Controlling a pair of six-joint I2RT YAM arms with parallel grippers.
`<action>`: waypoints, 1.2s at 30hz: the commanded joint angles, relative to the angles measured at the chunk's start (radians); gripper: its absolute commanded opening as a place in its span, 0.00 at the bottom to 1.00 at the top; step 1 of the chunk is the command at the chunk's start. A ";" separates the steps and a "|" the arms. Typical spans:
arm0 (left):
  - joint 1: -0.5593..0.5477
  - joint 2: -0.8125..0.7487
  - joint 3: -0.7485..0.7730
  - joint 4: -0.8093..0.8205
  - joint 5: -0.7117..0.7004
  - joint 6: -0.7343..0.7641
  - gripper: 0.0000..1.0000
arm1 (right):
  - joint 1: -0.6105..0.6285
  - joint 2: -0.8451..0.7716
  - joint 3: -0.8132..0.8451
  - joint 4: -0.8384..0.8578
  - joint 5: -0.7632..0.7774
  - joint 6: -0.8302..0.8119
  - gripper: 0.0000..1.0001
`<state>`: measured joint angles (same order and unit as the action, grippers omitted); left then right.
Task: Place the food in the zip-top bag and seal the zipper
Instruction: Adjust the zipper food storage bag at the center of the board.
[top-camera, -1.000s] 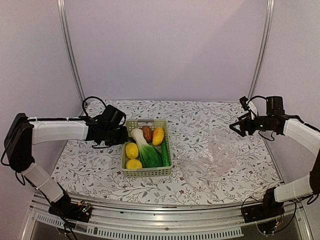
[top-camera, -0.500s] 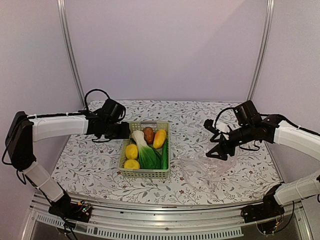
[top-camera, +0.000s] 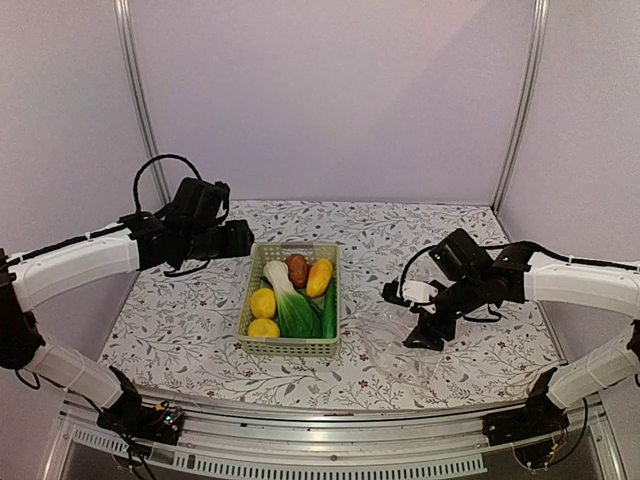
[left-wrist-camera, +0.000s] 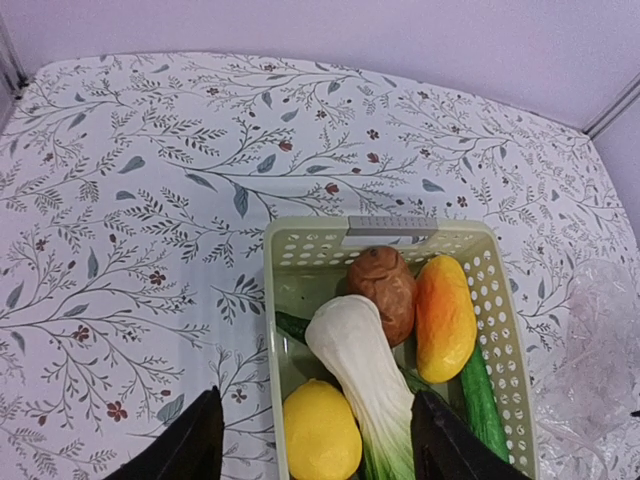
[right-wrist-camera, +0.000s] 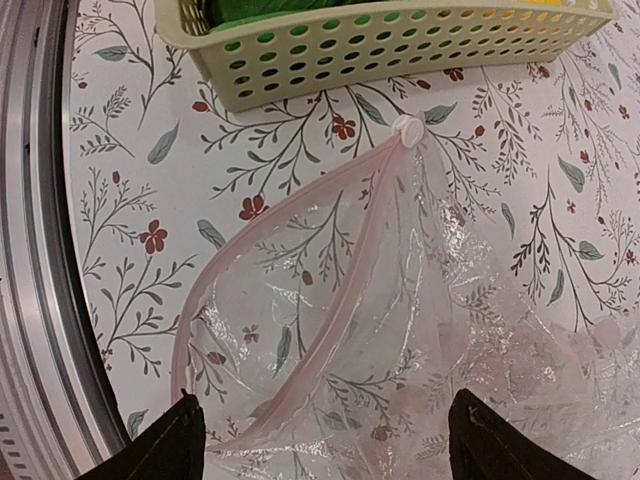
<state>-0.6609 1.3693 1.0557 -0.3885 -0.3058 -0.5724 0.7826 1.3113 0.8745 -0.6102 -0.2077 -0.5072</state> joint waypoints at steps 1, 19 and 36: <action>-0.026 -0.040 0.015 -0.022 -0.036 -0.008 0.63 | 0.037 0.046 0.000 0.004 0.074 0.027 0.83; -0.066 -0.042 -0.044 0.042 -0.018 -0.044 0.62 | -0.075 0.185 -0.010 0.190 0.515 0.015 0.73; -0.108 -0.029 -0.063 0.136 -0.028 -0.028 0.60 | -0.201 0.130 0.001 0.201 0.406 0.057 0.60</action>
<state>-0.7403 1.3304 1.0084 -0.3088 -0.3271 -0.6056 0.5823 1.3869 0.9005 -0.4217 0.1616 -0.4767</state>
